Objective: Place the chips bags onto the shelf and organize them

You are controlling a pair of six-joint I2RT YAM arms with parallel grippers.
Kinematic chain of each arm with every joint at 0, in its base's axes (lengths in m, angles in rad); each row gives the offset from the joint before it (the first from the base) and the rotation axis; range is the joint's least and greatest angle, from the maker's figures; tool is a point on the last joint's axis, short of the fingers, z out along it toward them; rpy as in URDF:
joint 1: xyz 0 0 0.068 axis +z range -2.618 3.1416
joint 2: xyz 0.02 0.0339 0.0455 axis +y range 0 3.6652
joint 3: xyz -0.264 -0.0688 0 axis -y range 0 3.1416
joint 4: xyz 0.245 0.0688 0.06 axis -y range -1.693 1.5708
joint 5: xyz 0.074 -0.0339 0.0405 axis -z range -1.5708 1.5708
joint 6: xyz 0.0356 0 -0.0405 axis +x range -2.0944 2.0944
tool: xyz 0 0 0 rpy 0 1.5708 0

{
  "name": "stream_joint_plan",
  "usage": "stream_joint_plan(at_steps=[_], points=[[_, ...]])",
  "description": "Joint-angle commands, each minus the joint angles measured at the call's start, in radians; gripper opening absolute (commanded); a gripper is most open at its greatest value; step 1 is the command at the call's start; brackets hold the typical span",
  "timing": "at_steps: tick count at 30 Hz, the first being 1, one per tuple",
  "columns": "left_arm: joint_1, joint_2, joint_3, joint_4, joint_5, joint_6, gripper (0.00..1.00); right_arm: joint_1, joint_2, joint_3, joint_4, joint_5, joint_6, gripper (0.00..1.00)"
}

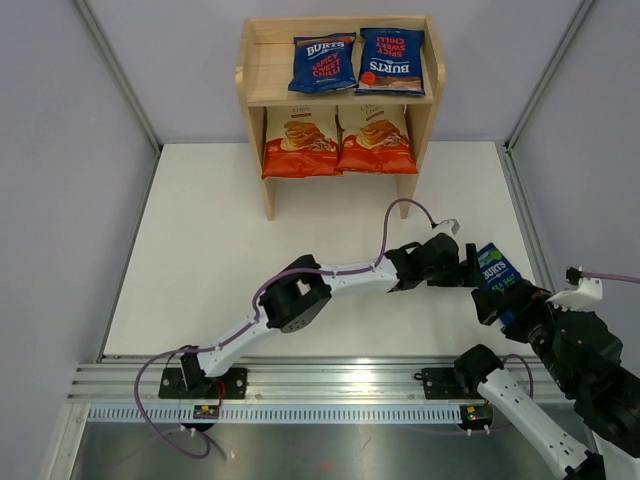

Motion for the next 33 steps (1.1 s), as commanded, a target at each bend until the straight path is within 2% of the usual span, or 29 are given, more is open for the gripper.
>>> stream_joint_plan(at_steps=[1,7,10,11,12,13,14,15,16,17,22,28,33], points=[[0.011,-0.033,-0.036,0.028,0.014,-0.018,0.99,0.000,-0.004,-0.030,0.090,0.031,0.066,1.00],[0.017,-0.322,-0.495,0.240,-0.075,-0.024,0.99,0.000,0.255,-0.120,0.227,0.145,0.050,0.99],[0.028,-0.429,-0.655,0.281,-0.103,-0.026,0.99,-0.006,0.443,-0.049,0.255,0.318,0.014,0.99],[0.033,-0.449,-0.686,0.284,-0.106,-0.027,0.99,-0.014,0.553,-0.018,0.245,0.390,0.010,1.00],[0.036,-0.489,-0.724,0.297,-0.108,-0.032,0.99,-0.063,0.601,0.011,0.255,0.387,-0.002,0.99],[0.045,-0.507,-0.760,0.310,-0.106,-0.035,0.99,-0.104,0.644,0.056,0.278,0.349,-0.073,0.99],[0.048,-0.527,-0.841,0.332,-0.100,-0.038,0.99,-0.167,0.718,0.076,0.295,0.230,-0.100,0.99],[0.059,-0.561,-0.908,0.385,-0.083,-0.049,0.99,-0.275,0.781,0.099,0.330,0.143,-0.147,0.99],[0.063,-0.579,-0.909,0.407,-0.076,-0.050,0.99,-0.331,0.781,0.110,0.346,0.142,-0.170,0.99],[0.068,-0.595,-0.967,0.421,-0.068,-0.050,0.99,-0.379,0.845,0.124,0.353,0.090,-0.192,0.99],[0.071,-0.701,-1.067,0.415,-0.045,-0.010,0.99,-0.642,1.031,0.176,0.375,-0.027,-0.279,1.00],[0.071,-0.807,-1.179,0.396,0.027,0.035,0.99,-0.753,1.223,0.206,0.423,-0.108,-0.298,1.00],[0.068,-0.848,-1.208,0.403,0.105,0.092,0.99,-0.760,1.384,0.190,0.444,-0.127,-0.355,1.00]])
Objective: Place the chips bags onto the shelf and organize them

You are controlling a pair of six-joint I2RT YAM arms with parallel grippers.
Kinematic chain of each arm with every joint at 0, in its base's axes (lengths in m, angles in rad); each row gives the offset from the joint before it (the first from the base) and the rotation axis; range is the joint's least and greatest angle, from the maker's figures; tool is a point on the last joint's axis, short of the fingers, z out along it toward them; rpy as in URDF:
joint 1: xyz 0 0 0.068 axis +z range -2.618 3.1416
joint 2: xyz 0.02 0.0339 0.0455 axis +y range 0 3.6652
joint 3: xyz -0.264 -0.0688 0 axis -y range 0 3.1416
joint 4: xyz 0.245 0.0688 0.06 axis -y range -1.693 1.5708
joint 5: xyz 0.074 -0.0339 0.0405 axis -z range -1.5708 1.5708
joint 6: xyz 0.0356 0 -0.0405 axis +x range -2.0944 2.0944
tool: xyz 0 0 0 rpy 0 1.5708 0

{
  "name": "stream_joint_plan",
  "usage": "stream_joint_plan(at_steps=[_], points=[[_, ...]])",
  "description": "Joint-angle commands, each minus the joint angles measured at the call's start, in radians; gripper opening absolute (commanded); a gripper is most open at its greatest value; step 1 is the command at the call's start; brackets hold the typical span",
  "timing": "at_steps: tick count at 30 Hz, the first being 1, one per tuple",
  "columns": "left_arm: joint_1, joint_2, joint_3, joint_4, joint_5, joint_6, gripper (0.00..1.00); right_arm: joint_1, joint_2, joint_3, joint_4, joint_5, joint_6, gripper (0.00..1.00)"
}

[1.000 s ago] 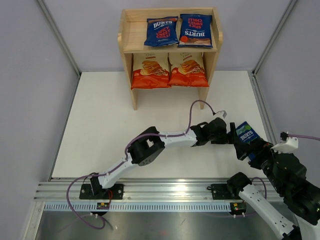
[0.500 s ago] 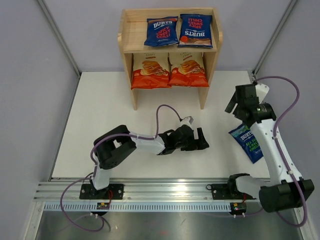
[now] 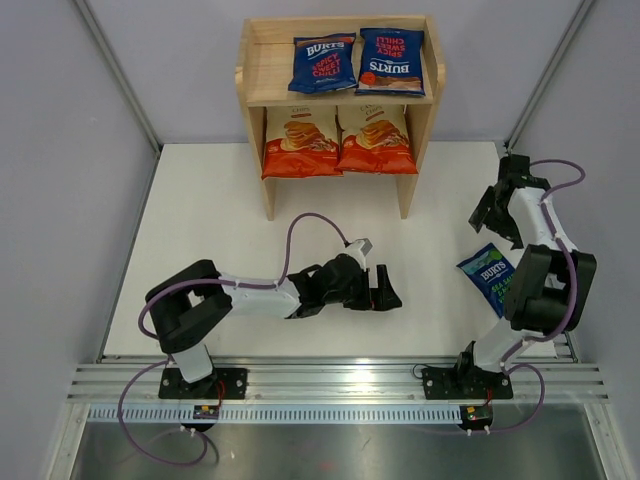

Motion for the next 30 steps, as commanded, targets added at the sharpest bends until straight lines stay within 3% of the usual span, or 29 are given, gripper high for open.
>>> stream_joint_plan(at_steps=[1,8,20,24,30], points=[[-0.004,-0.041,-0.012,0.052,0.103,0.073,0.99,0.000,0.068,-0.003,0.038,-0.031,-0.064,0.99],[-0.006,-0.062,-0.041,0.063,0.165,0.139,0.99,0.000,0.115,-0.101,0.052,0.015,-0.077,0.97],[-0.004,-0.073,-0.057,0.083,0.194,0.151,0.99,0.003,0.157,-0.159,0.027,-0.023,-0.028,0.73],[-0.004,-0.073,-0.057,0.077,0.192,0.150,0.99,0.002,0.143,-0.194,0.050,-0.068,0.002,0.43],[-0.004,-0.077,-0.049,0.052,0.165,0.157,0.99,0.002,-0.019,-0.271,0.115,-0.155,0.036,0.18]])
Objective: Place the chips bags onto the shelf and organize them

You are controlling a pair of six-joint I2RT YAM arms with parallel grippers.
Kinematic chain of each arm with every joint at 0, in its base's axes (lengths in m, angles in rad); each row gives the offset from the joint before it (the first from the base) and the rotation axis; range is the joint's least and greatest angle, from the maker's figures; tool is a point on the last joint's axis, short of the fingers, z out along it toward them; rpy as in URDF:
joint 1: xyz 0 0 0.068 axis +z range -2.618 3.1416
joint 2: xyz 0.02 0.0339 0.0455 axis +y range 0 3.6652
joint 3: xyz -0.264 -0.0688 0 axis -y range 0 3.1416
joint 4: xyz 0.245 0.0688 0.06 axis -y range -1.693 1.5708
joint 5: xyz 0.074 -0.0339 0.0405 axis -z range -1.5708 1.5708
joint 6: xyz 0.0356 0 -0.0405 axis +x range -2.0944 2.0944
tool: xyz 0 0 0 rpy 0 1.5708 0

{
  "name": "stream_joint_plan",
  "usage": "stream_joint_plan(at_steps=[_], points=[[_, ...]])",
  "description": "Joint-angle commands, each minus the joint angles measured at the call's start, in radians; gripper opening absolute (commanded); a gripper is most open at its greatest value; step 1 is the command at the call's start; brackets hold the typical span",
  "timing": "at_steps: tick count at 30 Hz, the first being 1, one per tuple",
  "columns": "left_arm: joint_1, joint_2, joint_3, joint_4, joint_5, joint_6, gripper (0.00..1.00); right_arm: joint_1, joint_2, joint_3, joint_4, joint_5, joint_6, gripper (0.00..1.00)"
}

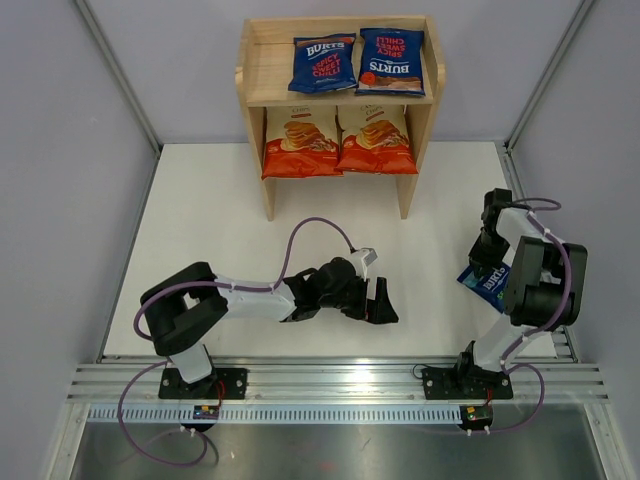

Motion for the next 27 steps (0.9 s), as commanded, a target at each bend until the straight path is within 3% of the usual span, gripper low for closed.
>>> stream_joint_plan(at_steps=[1,4,9,10,11,13,14,17,18,21,27], points=[[-0.001,-0.043,0.005,0.021,-0.005,0.028,0.99,0.002,-0.156,-0.046,0.068,-0.087,0.040,0.14],[-0.002,-0.044,0.009,0.007,-0.023,0.033,0.99,0.002,-0.226,-0.079,0.105,-0.135,0.066,0.00],[-0.002,-0.053,0.003,-0.005,-0.057,0.031,0.99,0.002,-0.279,-0.089,0.119,-0.161,0.068,0.00],[-0.002,-0.055,0.003,-0.005,-0.057,0.031,0.99,0.002,-0.279,-0.087,0.118,-0.149,0.063,0.05],[-0.001,-0.055,0.005,-0.007,-0.057,0.031,0.99,0.002,-0.270,-0.074,0.111,-0.131,0.047,0.34],[-0.001,-0.056,0.003,-0.007,-0.057,0.033,0.99,0.002,-0.219,-0.047,0.082,-0.074,0.028,0.38],[-0.001,-0.058,0.002,-0.005,-0.057,0.033,0.99,0.002,-0.204,-0.029,0.084,-0.063,0.020,0.44],[-0.002,-0.058,0.000,-0.002,-0.057,0.036,0.99,0.002,-0.153,-0.014,0.130,-0.031,0.014,0.48],[-0.001,-0.056,-0.001,-0.002,-0.052,0.038,0.99,0.002,-0.113,-0.003,0.133,-0.029,0.007,0.58],[-0.002,-0.056,-0.004,-0.005,-0.048,0.053,0.99,0.002,-0.034,0.045,0.128,0.013,-0.042,0.72],[-0.002,-0.044,-0.014,0.003,-0.026,0.077,0.99,0.002,-0.006,0.069,0.144,0.119,-0.115,0.76]])
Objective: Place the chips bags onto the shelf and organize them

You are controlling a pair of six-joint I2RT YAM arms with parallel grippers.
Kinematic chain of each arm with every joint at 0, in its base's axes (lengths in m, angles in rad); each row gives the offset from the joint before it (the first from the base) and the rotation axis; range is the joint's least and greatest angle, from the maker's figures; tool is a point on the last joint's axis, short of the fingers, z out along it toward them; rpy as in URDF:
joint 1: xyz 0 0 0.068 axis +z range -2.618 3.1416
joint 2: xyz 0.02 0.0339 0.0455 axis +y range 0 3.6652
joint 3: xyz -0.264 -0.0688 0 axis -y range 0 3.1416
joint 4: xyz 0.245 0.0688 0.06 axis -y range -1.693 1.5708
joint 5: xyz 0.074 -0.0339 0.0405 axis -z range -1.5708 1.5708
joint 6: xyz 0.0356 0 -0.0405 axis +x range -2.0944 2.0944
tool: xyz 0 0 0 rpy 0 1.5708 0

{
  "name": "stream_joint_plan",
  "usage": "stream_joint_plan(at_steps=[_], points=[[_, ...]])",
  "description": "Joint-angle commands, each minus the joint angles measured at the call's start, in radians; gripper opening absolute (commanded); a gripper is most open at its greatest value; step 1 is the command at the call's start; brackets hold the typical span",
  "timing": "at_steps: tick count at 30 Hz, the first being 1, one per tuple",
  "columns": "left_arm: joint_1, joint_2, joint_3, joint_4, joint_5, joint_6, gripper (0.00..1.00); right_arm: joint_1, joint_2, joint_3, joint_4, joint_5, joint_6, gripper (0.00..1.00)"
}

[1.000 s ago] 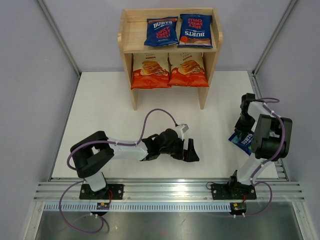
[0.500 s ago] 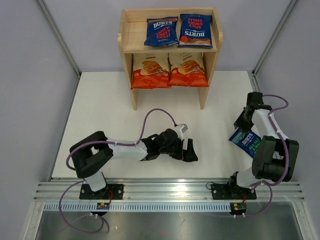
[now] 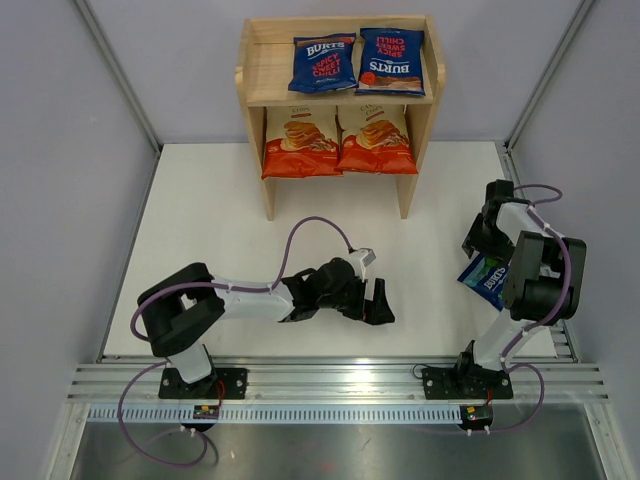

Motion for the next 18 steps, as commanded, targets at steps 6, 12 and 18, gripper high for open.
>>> stream_joint_plan(at_steps=[6,12,18], points=[[-0.002,0.006,-0.003,0.076,0.050,0.034,0.99,0.000,0.045,0.011,0.069,0.014,-0.133,0.76],[-0.001,-0.005,-0.008,0.077,0.060,0.042,0.99,-0.001,0.154,0.014,0.050,-0.043,-0.129,0.69],[-0.001,-0.023,-0.015,0.076,0.055,0.046,0.99,0.000,0.121,-0.008,0.051,-0.087,-0.113,0.18]])
